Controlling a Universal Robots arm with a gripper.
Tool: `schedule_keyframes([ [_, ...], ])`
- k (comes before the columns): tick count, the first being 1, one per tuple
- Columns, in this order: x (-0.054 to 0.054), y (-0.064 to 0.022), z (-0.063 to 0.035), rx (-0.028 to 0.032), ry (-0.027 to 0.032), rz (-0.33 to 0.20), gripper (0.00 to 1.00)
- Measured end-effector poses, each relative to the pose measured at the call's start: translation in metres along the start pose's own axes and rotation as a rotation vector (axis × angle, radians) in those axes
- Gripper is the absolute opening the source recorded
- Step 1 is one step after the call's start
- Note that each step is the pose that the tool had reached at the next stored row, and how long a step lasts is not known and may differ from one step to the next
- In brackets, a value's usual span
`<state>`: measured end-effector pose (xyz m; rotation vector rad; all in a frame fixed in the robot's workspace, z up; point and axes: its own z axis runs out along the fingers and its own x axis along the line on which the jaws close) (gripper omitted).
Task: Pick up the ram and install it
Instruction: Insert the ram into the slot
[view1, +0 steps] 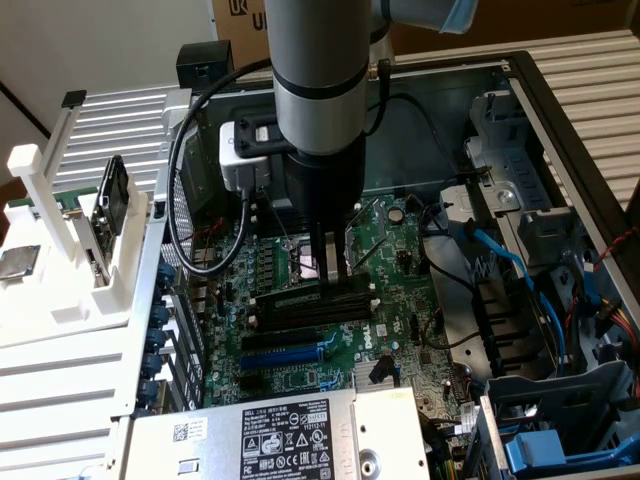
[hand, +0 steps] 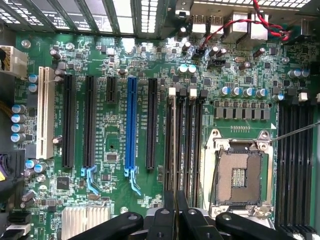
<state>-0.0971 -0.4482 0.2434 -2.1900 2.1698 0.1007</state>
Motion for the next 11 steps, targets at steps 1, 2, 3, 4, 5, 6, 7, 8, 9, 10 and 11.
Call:
schedule_keyframes([
  [1, 0.0002, 0.0, -0.0001, -0.002, -0.0032, 0.0, 0.12],
  [2, 0.0005, 0.0, -0.0002, -0.0049, -0.0062, 0.001, 0.12],
  [3, 0.0007, 0.0, -0.0003, -0.0077, -0.009, 0.001, 0.12],
  [4, 0.0012, 0.0, -0.0005, -0.0152, -0.0143, 0.002, 0.12],
  [5, 0.0013, -0.0001, -0.0005, -0.0211, -0.0158, 0.002, 0.12],
  [6, 0.0014, -0.0005, -0.0006, -0.0276, -0.0158, 0.003, 0.12],
  [7, 0.0014, -0.0004, -0.0006, -0.0276, -0.0159, 0.003, 0.12],
  [8, 0.0014, -0.0005, -0.0006, -0.0278, -0.0158, 0.003, 0.12],
  [9, 0.0015, -0.0034, -0.0006, -0.0324, -0.0157, 0.003, 0.12],
  [10, 0.0015, -0.0045, -0.0006, -0.0344, -0.0157, 0.003, 0.12],
  [11, 0.0015, -0.0055, -0.0006, -0.0387, -0.0159, 0.004, 0.12],
])
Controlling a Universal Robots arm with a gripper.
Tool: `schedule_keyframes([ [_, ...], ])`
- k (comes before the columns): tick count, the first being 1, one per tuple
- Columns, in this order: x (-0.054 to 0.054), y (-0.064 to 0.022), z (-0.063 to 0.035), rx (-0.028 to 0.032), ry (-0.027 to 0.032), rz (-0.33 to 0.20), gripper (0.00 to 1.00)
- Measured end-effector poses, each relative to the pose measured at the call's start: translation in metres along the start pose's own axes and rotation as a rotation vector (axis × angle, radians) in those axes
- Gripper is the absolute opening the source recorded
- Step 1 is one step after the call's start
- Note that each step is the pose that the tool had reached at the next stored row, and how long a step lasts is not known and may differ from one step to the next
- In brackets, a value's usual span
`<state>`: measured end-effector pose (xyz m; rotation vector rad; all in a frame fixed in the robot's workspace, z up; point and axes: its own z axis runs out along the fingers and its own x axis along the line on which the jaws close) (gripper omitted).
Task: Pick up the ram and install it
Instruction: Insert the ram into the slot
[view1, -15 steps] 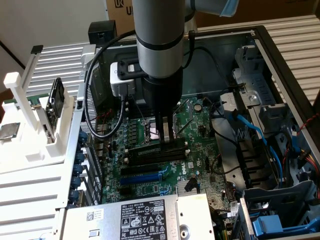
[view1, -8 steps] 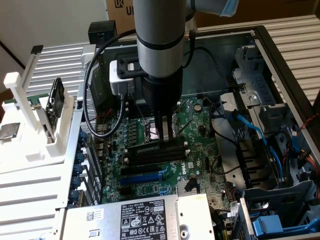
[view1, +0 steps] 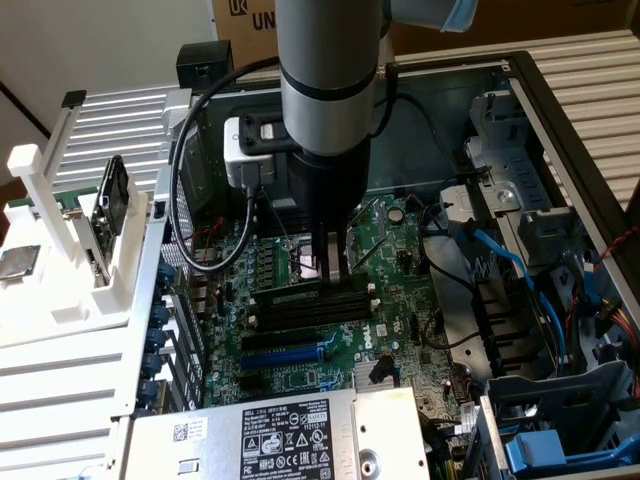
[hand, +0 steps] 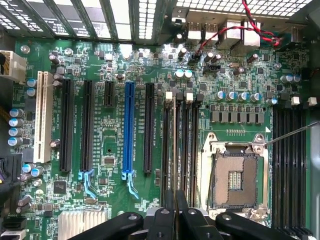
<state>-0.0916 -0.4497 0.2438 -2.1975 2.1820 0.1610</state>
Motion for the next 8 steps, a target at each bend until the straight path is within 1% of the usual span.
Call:
schedule_keyframes([
  [2, 0.0, -0.001, -0.0001, -0.0122, -0.0001, 0.001, 0.12],
  [3, 0.0001, -0.0013, -0.0002, -0.0197, 0.0003, 0.002, 0.12],
  [5, -0.0003, -0.0014, -0.0002, -0.0199, 0.002, 0.002, 0.12],
  [7, -0.0008, -0.0017, -0.0002, -0.02, 0.005, 0.002, 0.12],
  [8, -0.0027, -0.0025, 0.0, -0.02, 0.0131, 0.003, 0.12],
])
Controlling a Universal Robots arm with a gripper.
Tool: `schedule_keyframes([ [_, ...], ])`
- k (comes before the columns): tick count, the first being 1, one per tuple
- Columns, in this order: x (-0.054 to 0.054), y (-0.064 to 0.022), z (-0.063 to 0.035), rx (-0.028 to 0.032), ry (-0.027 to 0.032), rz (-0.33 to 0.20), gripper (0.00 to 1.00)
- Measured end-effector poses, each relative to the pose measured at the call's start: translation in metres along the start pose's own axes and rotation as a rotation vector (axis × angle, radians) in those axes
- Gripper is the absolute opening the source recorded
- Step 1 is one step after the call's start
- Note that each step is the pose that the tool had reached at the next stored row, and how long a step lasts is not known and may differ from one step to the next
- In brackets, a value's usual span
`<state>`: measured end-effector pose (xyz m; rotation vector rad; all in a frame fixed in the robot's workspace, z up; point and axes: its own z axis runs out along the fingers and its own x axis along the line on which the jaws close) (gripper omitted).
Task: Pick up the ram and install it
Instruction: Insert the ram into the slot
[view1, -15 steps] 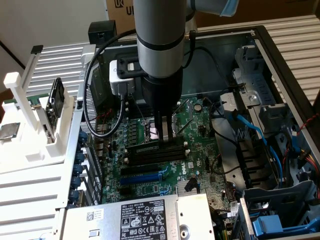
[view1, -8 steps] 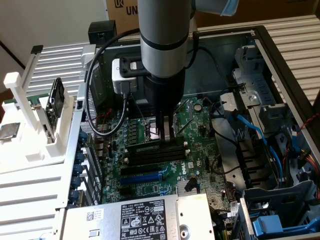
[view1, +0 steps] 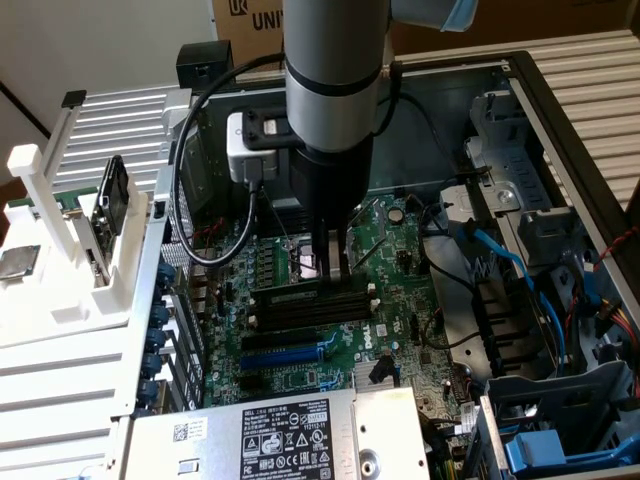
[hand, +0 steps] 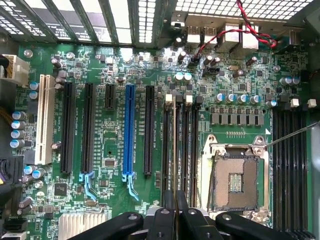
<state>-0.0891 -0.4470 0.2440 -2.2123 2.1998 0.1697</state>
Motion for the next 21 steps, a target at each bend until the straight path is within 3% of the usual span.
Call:
schedule_keyframes([
  [2, -0.0005, -0.0007, 0.0001, -0.0001, 0.0032, 0.0, 0.12],
  [4, -0.0005, -0.0028, -0.0002, -0.0067, 0.0044, 0.001, 0.12],
  [8, -0.0005, -0.0033, 0.0, -0.0102, 0.0061, 0.001, 0.12],
  [9, -0.001, -0.0032, -0.0001, -0.0112, 0.0099, 0.002, 0.12],
  [11, -0.0023, -0.0033, 0.0, -0.0112, 0.0163, 0.002, 0.12],
  [17, -0.0033, -0.0044, 0.0, -0.0112, 0.0257, 0.003, 0.12],
  [21, -0.0033, -0.0057, 0.0, -0.0112, 0.0259, 0.003, 0.12],
])
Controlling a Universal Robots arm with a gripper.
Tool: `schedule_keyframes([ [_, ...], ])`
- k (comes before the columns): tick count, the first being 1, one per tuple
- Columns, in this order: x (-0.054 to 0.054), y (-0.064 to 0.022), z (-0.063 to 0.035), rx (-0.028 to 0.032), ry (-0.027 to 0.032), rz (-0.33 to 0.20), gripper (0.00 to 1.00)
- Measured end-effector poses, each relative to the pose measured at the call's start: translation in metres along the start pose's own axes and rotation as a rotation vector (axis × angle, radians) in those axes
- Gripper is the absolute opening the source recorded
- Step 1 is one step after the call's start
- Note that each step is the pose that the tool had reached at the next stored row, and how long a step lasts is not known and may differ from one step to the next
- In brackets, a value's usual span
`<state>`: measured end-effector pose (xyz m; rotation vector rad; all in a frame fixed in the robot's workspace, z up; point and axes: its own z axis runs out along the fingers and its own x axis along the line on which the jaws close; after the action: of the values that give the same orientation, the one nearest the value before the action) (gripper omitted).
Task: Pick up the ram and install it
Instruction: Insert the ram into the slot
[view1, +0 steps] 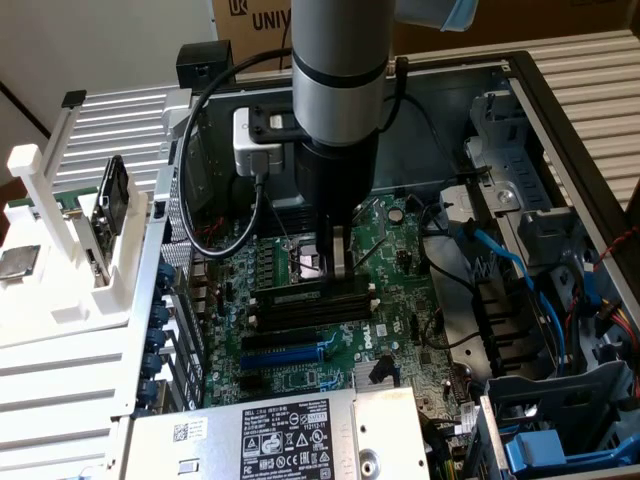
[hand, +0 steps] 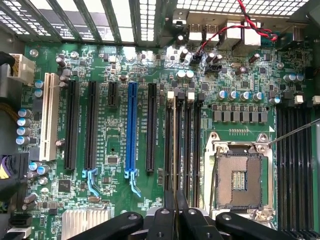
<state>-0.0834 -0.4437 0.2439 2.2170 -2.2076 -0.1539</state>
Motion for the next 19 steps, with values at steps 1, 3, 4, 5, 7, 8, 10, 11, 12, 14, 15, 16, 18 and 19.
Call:
schedule_keyframes([
  [1, 0.0, -0.0003, 0.0, 0.0001, -0.0001, 0.001, 0.12],
  [3, 0.0, -0.0003, 0.0001, 0.0001, -0.0001, 0.003, 0.12],
  [4, 0.0, -0.0003, 0.0001, 0.0002, -0.0002, 0.005, 0.12],
  [5, 0.0, -0.0004, 0.0002, 0.0004, -0.0005, 0.006, 0.12],
  [7, 0.0, -0.0004, 0.0002, 0.0004, -0.0006, 0.006, 0.12],
  [8, 0.0, -0.0004, 0.0004, 0.0004, -0.0005, 0.006, 0.12],
  [10, -0.0005, -0.0005, 0.0009, 0.0006, -0.0003, 0.008, 0.12],
  [11, -0.001, -0.0004, 0.001, 0.0006, 0.0002, 0.009, 0.12],
  [12, -0.0016, -0.0005, 0.0013, 0.0008, 0.0003, 0.011, 0.12],
  [14, -0.002, -0.0005, 0.0015, 0.0009, 0.0002, 0.014, 0.12],
  [15, -0.002, -0.0005, 0.0014, 0.0009, 0.0006, 0.015, 0.12],
  [16, -0.002, -0.0005, 0.0015, 0.0009, 0.0008, 0.016, 0.12],
  [18, -0.002, -0.0004, 0.0017, 0.001, 0.0006, 0.017, 0.12],
  [19, -0.002, -0.0004, 0.0018, 0.0011, 0.0007, 0.017, 0.12],
])
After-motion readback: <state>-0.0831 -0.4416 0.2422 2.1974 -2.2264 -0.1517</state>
